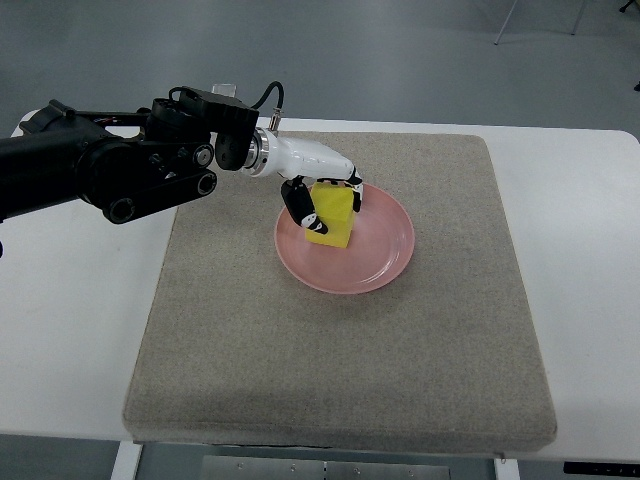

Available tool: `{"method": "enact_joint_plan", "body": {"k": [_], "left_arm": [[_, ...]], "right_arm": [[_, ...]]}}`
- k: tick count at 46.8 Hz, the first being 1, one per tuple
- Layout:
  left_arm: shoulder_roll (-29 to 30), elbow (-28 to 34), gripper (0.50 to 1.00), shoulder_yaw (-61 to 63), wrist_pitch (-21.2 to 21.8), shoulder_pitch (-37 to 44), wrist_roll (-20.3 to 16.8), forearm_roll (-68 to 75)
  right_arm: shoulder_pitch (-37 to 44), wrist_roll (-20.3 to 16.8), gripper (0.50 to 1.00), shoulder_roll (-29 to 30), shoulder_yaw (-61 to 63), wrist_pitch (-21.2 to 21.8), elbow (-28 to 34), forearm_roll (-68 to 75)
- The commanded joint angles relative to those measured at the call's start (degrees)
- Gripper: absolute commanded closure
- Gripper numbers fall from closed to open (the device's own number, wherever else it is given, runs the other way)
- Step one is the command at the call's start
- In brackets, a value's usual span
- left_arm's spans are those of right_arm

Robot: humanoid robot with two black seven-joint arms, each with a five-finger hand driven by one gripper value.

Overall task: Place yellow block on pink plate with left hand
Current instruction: 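Lower the held cube into the pink plate with the left hand, then open the left hand and lift it off the cube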

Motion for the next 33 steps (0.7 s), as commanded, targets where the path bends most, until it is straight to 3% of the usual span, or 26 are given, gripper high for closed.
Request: {"method": "enact_joint_plan", "body": {"k": [1, 22, 23, 26, 27, 33], "left_arm": [[-0.1, 0.3, 1.0, 0.0, -0.1, 0.2, -0.1, 0.0], [-0.2, 0.1, 1.0, -0.5, 0.0, 0.7, -0.3, -0.4], [-0.2, 0.0, 0.969, -0.5, 0.0, 0.7, -0.4, -0.7], [-0.2, 0.1, 0.774, -0.7, 0.2, 0.7, -0.6, -1.3], [-0.2, 0.1, 0.733, -0.8, 0.4, 0.7, -0.6, -1.3], [-0.2, 0.1, 0.62, -0.7, 2.0, 1.5, -0.6, -1.1]], "right_arm": [[-0.1, 0.1, 0.576, 0.0, 0.0, 0.0, 0.0, 0.0], [0.0, 0.0, 0.576, 0.0, 0.0, 0.0, 0.0, 0.0], [-0.1, 0.1, 0.576, 0.0, 0.0, 0.0, 0.0, 0.0], [0.0, 0.0, 0.576, 0.0, 0.0, 0.0, 0.0, 0.0], [0.0, 0.1, 0.576, 0.0, 0.0, 0.0, 0.0, 0.0], [-0.1, 0.1, 0.576, 0.0, 0.0, 0.0, 0.0, 0.0]]}}
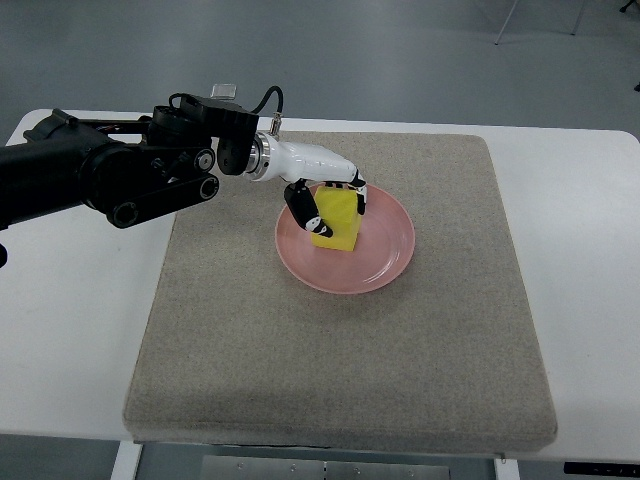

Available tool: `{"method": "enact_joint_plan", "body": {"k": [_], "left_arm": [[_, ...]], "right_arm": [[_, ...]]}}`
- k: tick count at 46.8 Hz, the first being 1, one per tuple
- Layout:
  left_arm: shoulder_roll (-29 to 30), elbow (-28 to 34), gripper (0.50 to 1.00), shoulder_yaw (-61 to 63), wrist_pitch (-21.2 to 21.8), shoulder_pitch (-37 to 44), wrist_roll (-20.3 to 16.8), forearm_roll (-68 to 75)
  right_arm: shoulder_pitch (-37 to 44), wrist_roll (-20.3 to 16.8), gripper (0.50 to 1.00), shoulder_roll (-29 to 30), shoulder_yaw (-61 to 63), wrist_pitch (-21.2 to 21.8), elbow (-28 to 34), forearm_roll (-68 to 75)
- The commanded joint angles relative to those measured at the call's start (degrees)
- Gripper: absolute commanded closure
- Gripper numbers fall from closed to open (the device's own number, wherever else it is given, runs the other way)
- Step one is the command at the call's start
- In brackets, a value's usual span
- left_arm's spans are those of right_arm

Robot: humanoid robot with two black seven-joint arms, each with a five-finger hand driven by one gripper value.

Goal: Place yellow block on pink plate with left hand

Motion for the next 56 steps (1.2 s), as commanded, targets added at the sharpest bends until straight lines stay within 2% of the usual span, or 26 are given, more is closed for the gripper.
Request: {"method": "enact_joint_plan", "body": {"k": [1, 5, 8, 30, 48, 56], "left_arm": [[0.0, 0.0, 0.615, 0.1, 0.5, 0.4, 0.0, 0.2], [0.0, 0.0, 0.609, 0.2, 0.5, 0.4, 0.0, 0.2], [0.1, 0.0, 0.566, 0.1, 0.6, 0.4, 0.0, 0.2], [1.7, 0.8, 0.546, -0.5, 0.8, 0.2, 0.0, -0.2], [1.1, 18.7, 0.542, -3.3, 6.7, 3.3, 0.0, -5.6], [1.0, 23.8, 0.542, -3.4, 8.1, 4.7, -0.1, -10.0]], "right_arm": [[0.0, 0.0, 0.576, 0.0, 0.0, 0.0, 0.0, 0.0], [0.0, 0.0, 0.576, 0.0, 0.0, 0.0, 0.0, 0.0], [-0.1, 0.0, 0.576, 0.0, 0.0, 0.0, 0.0, 0.0], [-0.1, 0.0, 0.576, 0.0, 0.0, 0.0, 0.0, 0.0], [0.0, 0.0, 0.576, 0.0, 0.0, 0.0, 0.0, 0.0], [0.0, 0.0, 0.576, 0.0, 0.0, 0.0, 0.0, 0.0]]}}
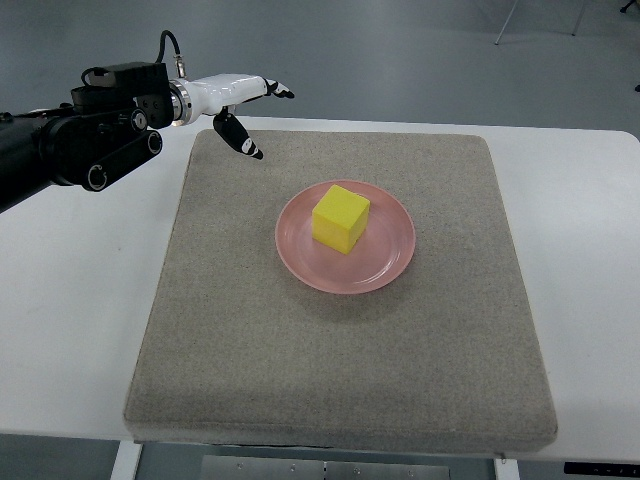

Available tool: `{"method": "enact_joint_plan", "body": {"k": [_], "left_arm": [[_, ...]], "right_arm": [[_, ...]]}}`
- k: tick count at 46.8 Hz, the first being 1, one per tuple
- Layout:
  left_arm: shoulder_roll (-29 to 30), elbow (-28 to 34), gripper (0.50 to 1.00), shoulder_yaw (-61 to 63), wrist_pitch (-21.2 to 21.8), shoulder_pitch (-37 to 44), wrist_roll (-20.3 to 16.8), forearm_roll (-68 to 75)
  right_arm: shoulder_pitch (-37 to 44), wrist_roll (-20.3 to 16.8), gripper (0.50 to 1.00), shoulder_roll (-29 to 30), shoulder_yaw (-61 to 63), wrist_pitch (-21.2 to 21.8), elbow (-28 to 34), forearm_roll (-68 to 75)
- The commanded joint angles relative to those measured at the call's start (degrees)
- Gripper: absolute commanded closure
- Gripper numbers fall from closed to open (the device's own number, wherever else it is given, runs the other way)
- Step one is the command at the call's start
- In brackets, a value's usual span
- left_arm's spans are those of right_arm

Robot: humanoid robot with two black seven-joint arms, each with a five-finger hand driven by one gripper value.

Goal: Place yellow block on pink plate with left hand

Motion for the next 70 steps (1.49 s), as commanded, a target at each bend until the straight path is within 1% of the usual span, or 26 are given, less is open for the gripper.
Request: {"method": "enact_joint_plan", "body": {"k": [1, 4, 10, 15, 22, 26, 32, 38, 43, 48, 51, 54, 57, 70], "left_arm": [[-0.1, 2.6, 0.542, 0.0, 0.4, 0.9, 0.0, -1.8], [-1.0, 4.9, 0.542, -0.2, 1.3, 1.4, 0.0, -2.8], [-4.1, 11.4, 0.542, -0.4, 5.4, 3.3, 0.0, -8.4], [-5.8, 15.5, 0.542, -0.5, 7.3, 4.4, 0.1, -12.5], [-6.2, 18.4, 0.542, -0.5, 8.7, 4.8, 0.5, -20.7], [-6.3, 19.7, 0.542, -0.5, 9.4, 5.3, 1.2, -27.9], [-7.0, 21.2, 0.544, -0.6, 9.3, 5.4, 2.8, -40.0], [-7.4, 21.8, 0.546, -0.6, 8.6, 6.2, 6.4, -51.9], [-7.6, 21.8, 0.549, -1.6, 8.6, 7.1, 7.1, -58.2], [-7.6, 21.4, 0.546, -5.5, 7.6, 8.2, 6.7, -62.5], [-7.6, 21.3, 0.542, -9.1, 4.4, 9.0, 5.4, -63.1], [-7.6, 21.7, 0.542, -13.3, 1.1, 9.9, 3.3, -63.0], [-7.6, 21.8, 0.542, -17.4, -0.7, 11.0, 1.8, -62.9], [-7.6, 21.8, 0.538, -31.8, -1.1, 13.2, 1.6, -65.1]], "right_arm": [[0.0, 0.0, 0.576, 0.0, 0.0, 0.0, 0.0, 0.0], [0.0, 0.0, 0.576, 0.0, 0.0, 0.0, 0.0, 0.0], [0.0, 0.0, 0.576, 0.0, 0.0, 0.0, 0.0, 0.0], [0.0, 0.0, 0.576, 0.0, 0.0, 0.0, 0.0, 0.0], [0.0, 0.0, 0.576, 0.0, 0.0, 0.0, 0.0, 0.0], [-0.1, 0.0, 0.576, 0.0, 0.0, 0.0, 0.0, 0.0], [0.0, 0.1, 0.576, 0.0, 0.0, 0.0, 0.0, 0.0], [0.0, 0.1, 0.576, 0.0, 0.0, 0.0, 0.0, 0.0], [0.0, 0.0, 0.576, 0.0, 0.0, 0.0, 0.0, 0.0], [0.0, 0.1, 0.576, 0.0, 0.0, 0.0, 0.0, 0.0], [0.0, 0.1, 0.576, 0.0, 0.0, -0.1, 0.0, 0.0], [0.0, 0.1, 0.576, 0.0, 0.0, -0.1, 0.0, 0.0], [0.0, 0.1, 0.576, 0.0, 0.0, 0.0, 0.0, 0.0], [0.0, 0.1, 0.576, 0.0, 0.0, 0.0, 0.0, 0.0]]}}
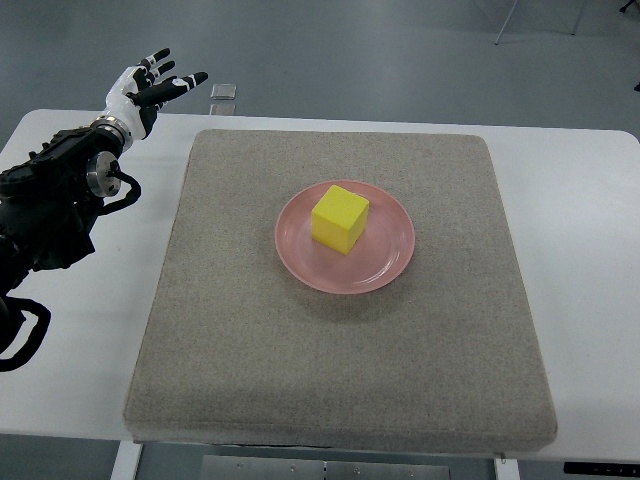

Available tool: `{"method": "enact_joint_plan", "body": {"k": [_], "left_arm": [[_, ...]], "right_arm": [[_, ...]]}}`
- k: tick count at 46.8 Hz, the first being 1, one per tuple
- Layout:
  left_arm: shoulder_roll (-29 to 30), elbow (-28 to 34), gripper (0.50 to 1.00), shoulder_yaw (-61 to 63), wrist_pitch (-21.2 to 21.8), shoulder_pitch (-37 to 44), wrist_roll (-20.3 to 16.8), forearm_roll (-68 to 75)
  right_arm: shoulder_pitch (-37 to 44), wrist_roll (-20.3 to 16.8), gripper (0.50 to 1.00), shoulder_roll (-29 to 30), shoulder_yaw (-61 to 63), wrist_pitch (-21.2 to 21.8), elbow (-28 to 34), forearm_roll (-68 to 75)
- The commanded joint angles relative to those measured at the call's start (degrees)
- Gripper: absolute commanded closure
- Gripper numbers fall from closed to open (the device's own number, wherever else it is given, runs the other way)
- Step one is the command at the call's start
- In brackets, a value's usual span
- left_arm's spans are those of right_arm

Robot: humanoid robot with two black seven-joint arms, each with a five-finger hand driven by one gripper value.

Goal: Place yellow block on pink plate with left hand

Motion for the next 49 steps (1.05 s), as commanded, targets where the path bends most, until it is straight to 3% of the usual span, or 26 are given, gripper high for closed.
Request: {"method": "enact_joint_plan", "body": {"k": [1, 12, 49], "left_arm": [[-0.1, -0.1, 0.538, -2.9, 0.1, 0.4, 0.0, -0.6], [-0.2, -1.1, 0.512, -3.9, -0.1, 0.5, -0.2, -1.0], [-1.1, -2.0, 0.51, -3.9, 0.6, -2.4, -0.3, -0.9]], "right_arm": [[0.0, 0.0, 0.576, 0.0, 0.0, 0.0, 0.0, 0.0], [0.0, 0.0, 0.576, 0.0, 0.0, -0.1, 0.0, 0.0], [0.0, 0.0, 0.576, 0.0, -0.1, 0.0, 0.0, 0.0]]}}
